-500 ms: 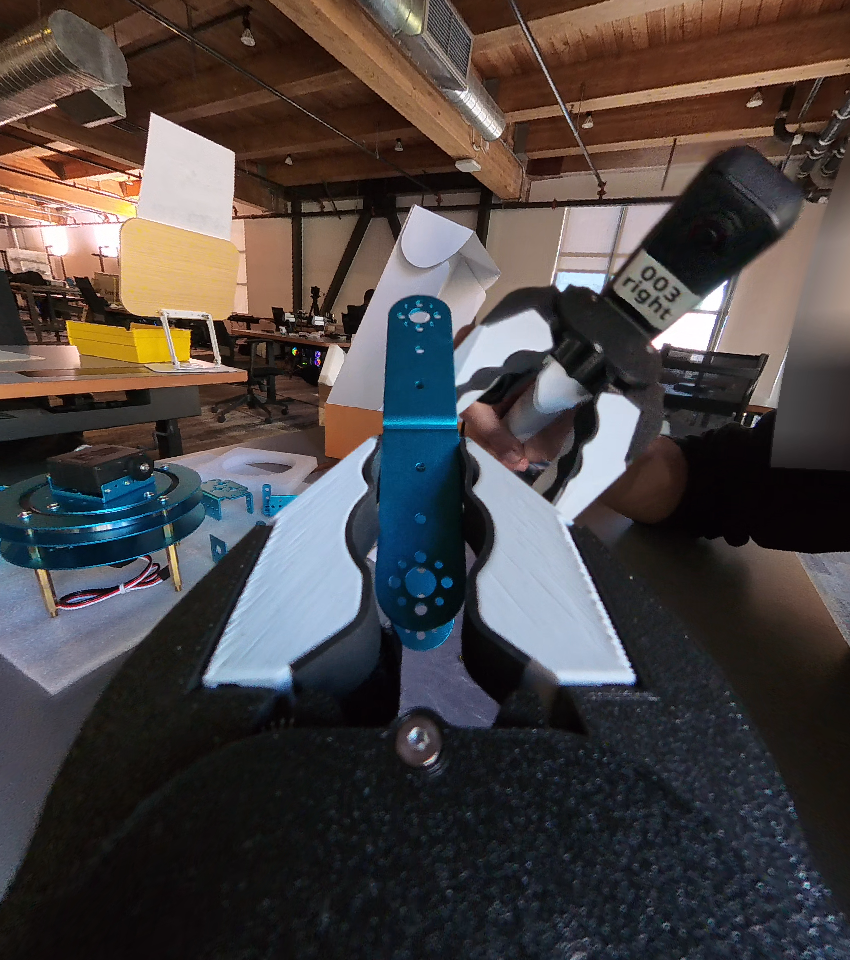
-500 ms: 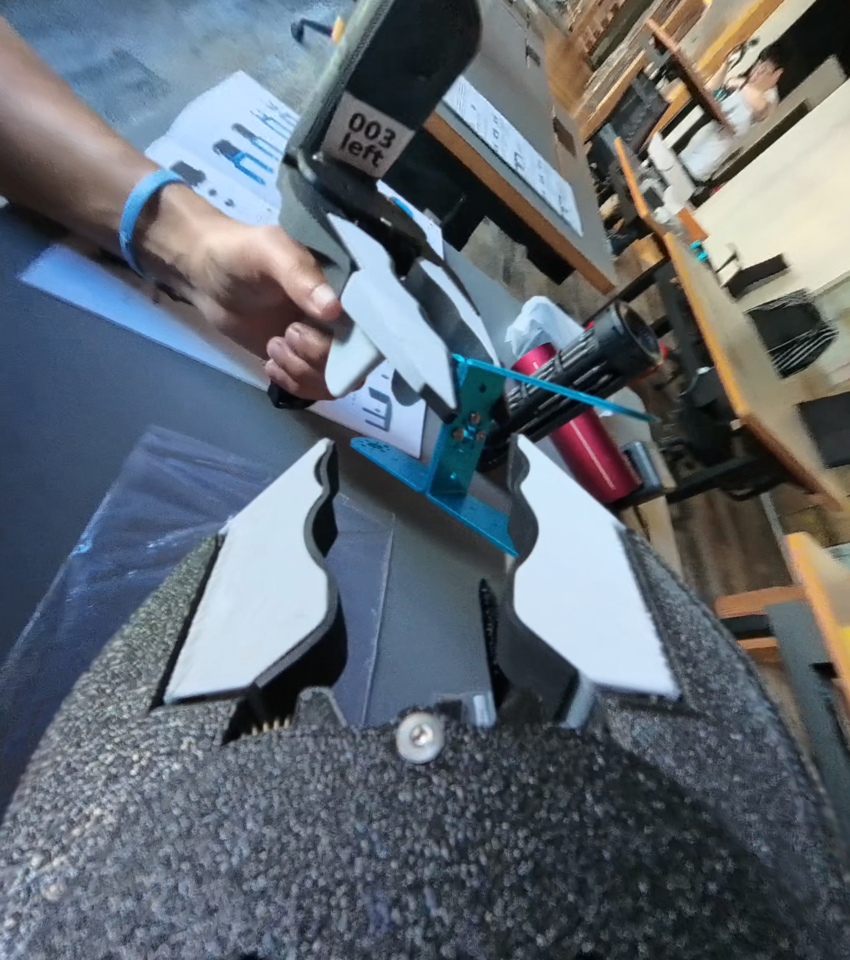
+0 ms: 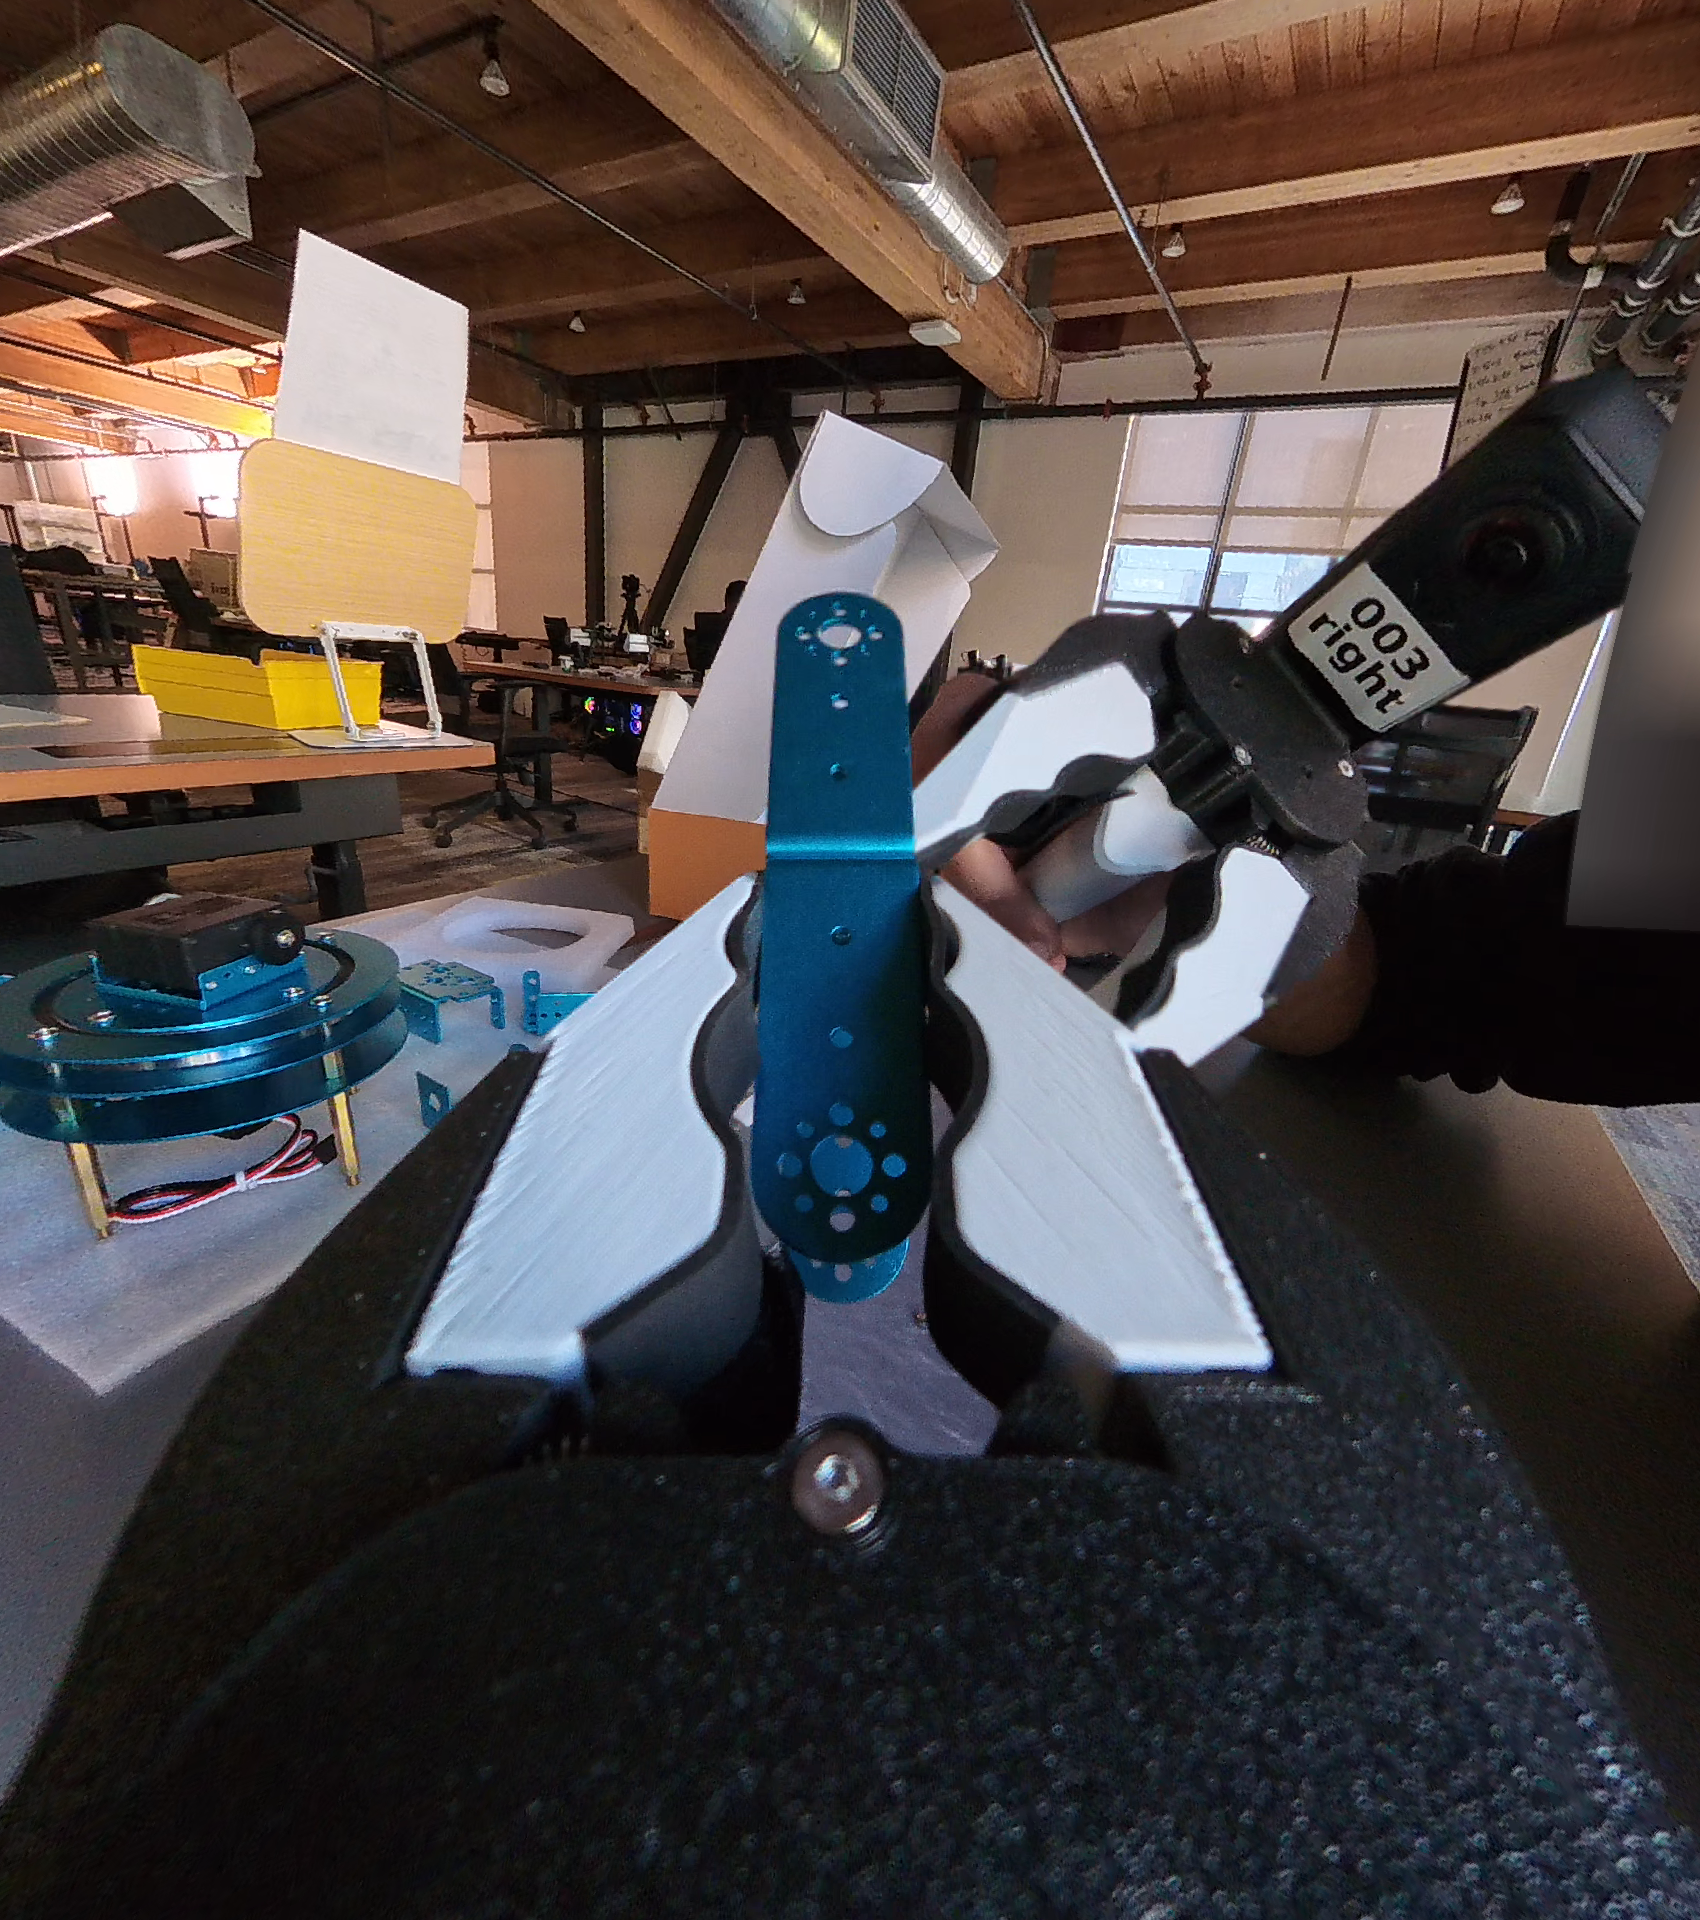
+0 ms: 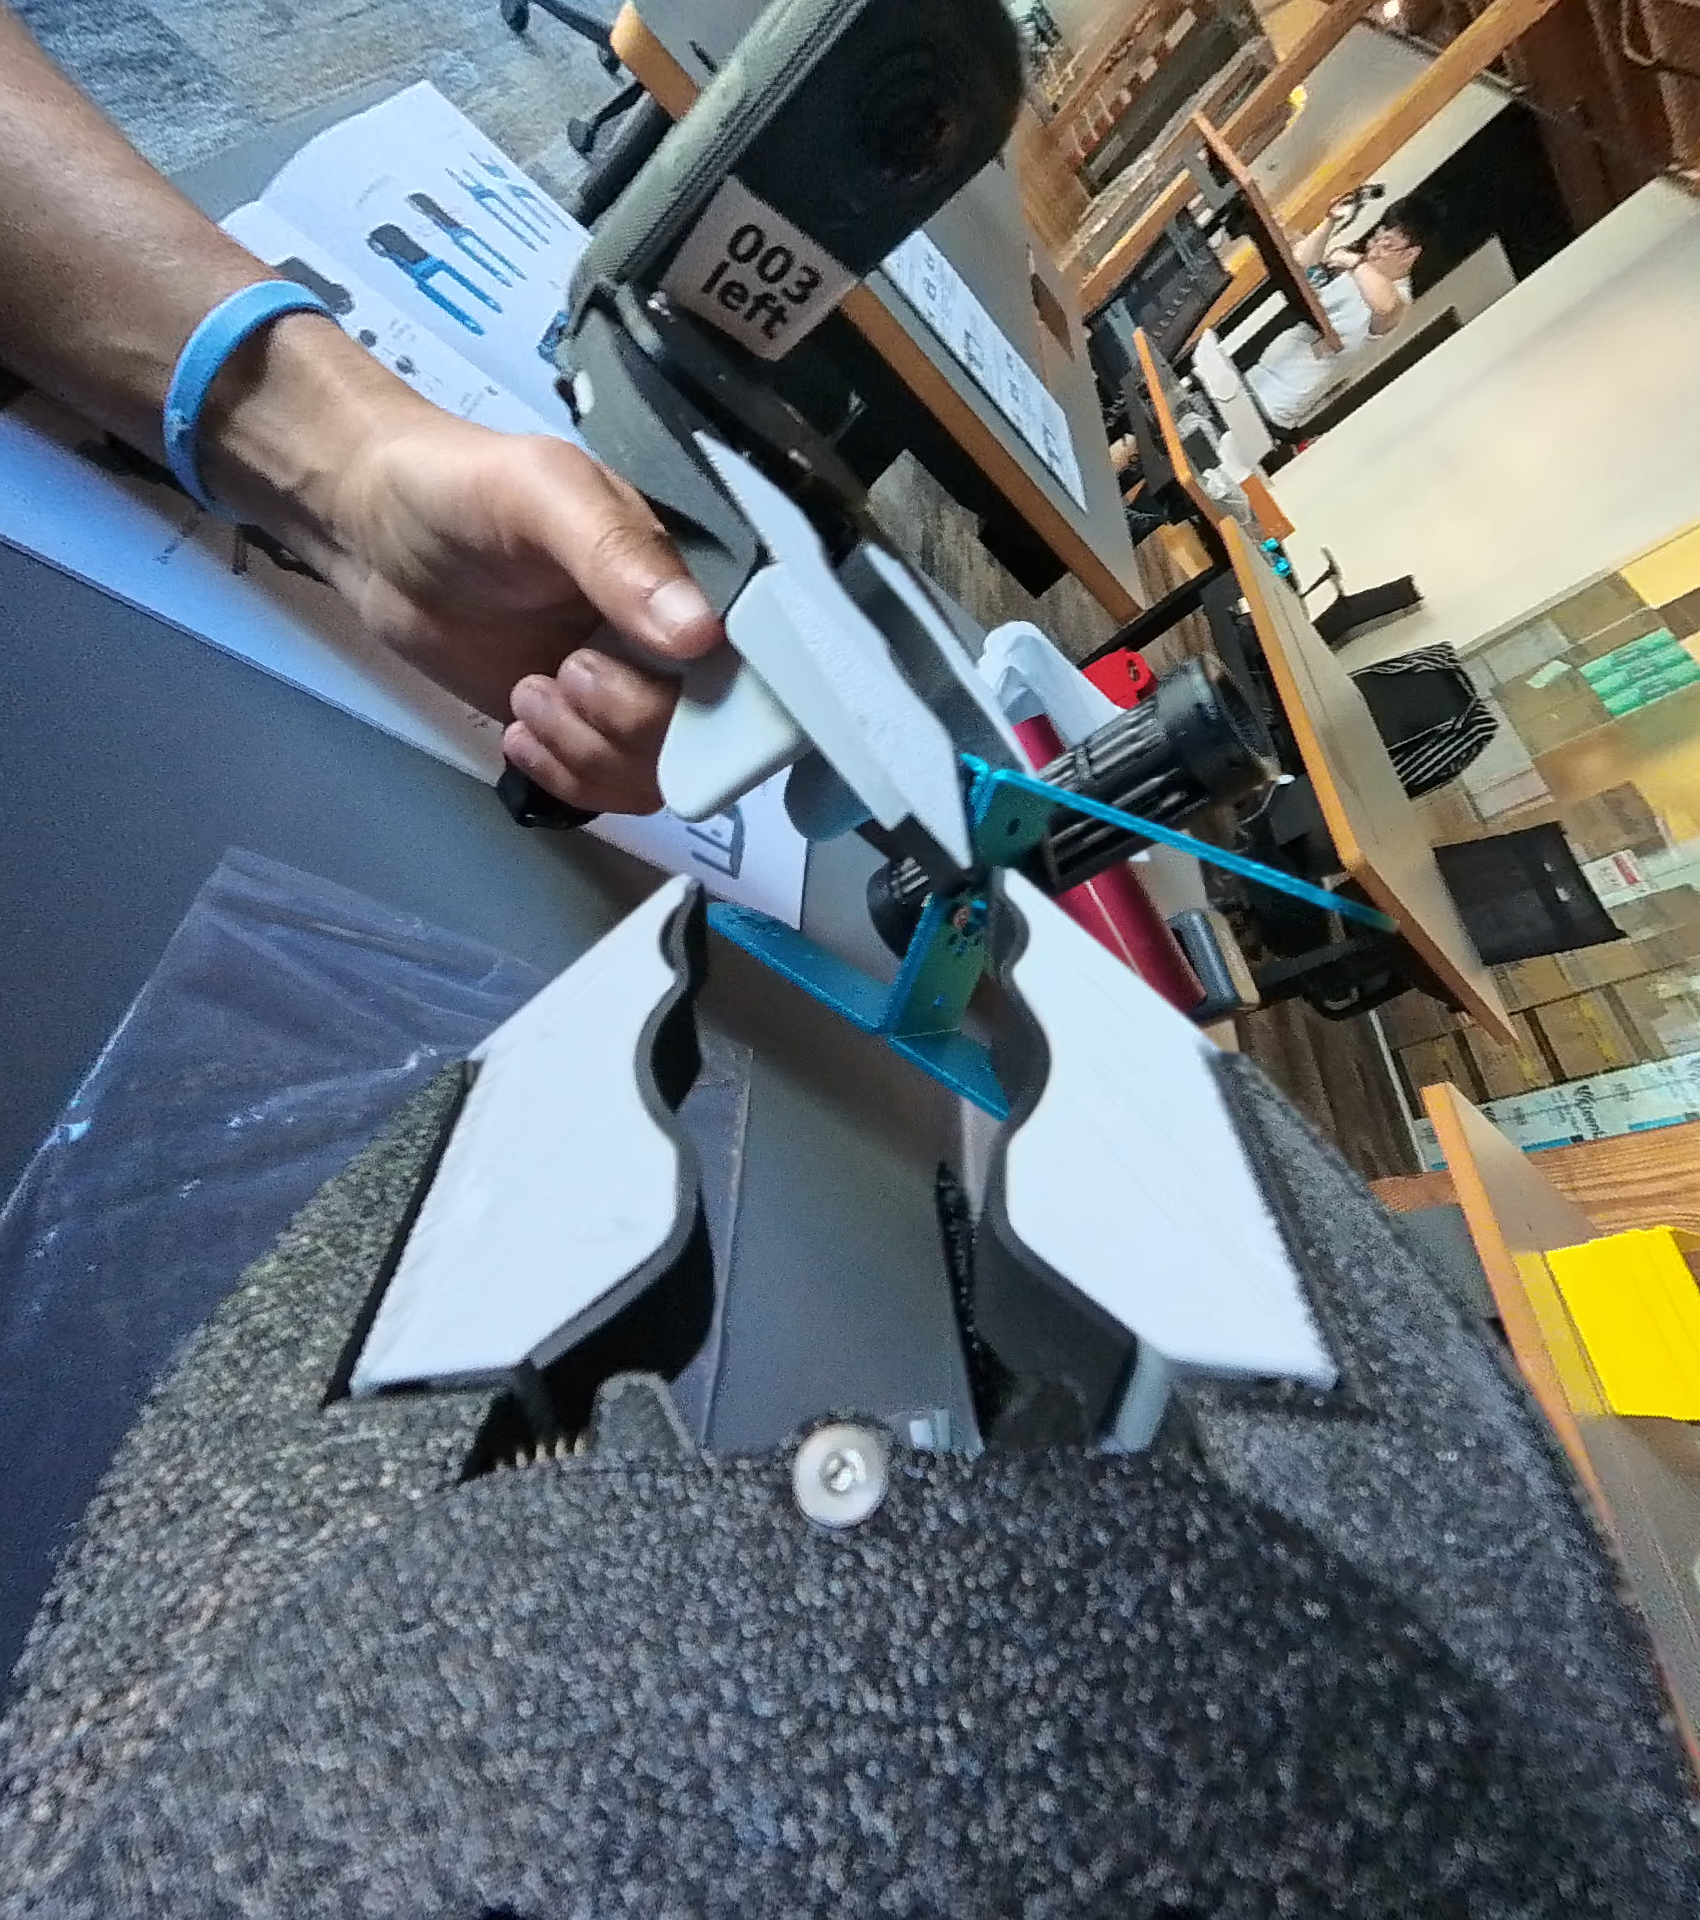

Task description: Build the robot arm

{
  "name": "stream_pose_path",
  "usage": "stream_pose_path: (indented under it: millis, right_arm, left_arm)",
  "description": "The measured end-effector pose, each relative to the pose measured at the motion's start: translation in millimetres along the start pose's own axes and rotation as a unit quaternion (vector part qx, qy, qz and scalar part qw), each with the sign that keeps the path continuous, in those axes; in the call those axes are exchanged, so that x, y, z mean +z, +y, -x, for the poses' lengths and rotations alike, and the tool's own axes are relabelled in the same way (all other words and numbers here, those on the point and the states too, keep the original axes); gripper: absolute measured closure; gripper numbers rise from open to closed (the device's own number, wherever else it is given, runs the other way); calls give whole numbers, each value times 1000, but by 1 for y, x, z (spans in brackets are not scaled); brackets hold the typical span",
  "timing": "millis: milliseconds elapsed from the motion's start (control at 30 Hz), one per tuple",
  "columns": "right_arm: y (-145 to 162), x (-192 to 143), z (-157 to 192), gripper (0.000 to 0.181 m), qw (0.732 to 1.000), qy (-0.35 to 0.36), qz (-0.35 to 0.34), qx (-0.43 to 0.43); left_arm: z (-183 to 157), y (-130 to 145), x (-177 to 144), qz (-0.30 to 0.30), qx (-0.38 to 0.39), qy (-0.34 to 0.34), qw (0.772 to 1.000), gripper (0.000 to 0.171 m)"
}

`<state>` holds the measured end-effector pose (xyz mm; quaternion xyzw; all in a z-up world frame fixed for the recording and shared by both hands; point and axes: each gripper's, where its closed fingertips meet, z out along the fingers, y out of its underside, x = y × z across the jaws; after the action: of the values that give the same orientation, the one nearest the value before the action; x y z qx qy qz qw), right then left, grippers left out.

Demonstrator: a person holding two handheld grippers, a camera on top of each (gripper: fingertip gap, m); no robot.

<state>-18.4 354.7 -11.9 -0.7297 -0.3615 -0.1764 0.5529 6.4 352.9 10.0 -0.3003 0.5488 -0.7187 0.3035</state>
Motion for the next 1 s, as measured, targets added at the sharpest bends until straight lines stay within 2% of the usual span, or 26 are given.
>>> stream_pose_path:
  millis: [67,200,300,400,600,733,767,833,933,1000]
  right_arm:
    - [1,2,2,122,1000,-1,2,1]
    - [-1,-1,-3,131,1000,11,-4,0]
    - [-1,3,5,122,1000,-8,-6,20]
    - [-1,-2,1,122,1000,-7,-2,14]
    - [-16,-33,-19,123,992,-41,-65,96]
    - [-10,-57,-43,130,979,-63,-98,169]
    - [-7,-62,-47,135,973,-76,-103,194]
    - [2,-63,-47,125,955,-122,-92,255]
    - [8,-57,-22,129,924,-222,-61,306]
    - [21,-44,-12,123,930,-219,-20,295]
  left_arm:
    - [2,0,-1,1,0,-3,1000,146]
    - [1,-1,-1,-1,0,-2,1000,146]
    - [4,1,-2,2,-6,-4,1000,146]
    - [2,1,-1,2,-5,2,1000,146]
    - [-4,1,0,4,0,11,1000,146]
    - [-11,7,2,17,-8,34,999,146]
    - [-14,9,2,22,-11,42,999,146]
    - [-18,11,4,27,-13,52,998,146]
    - [-25,8,5,16,-37,74,996,146]
    - [-26,3,4,-1,-64,85,994,146]
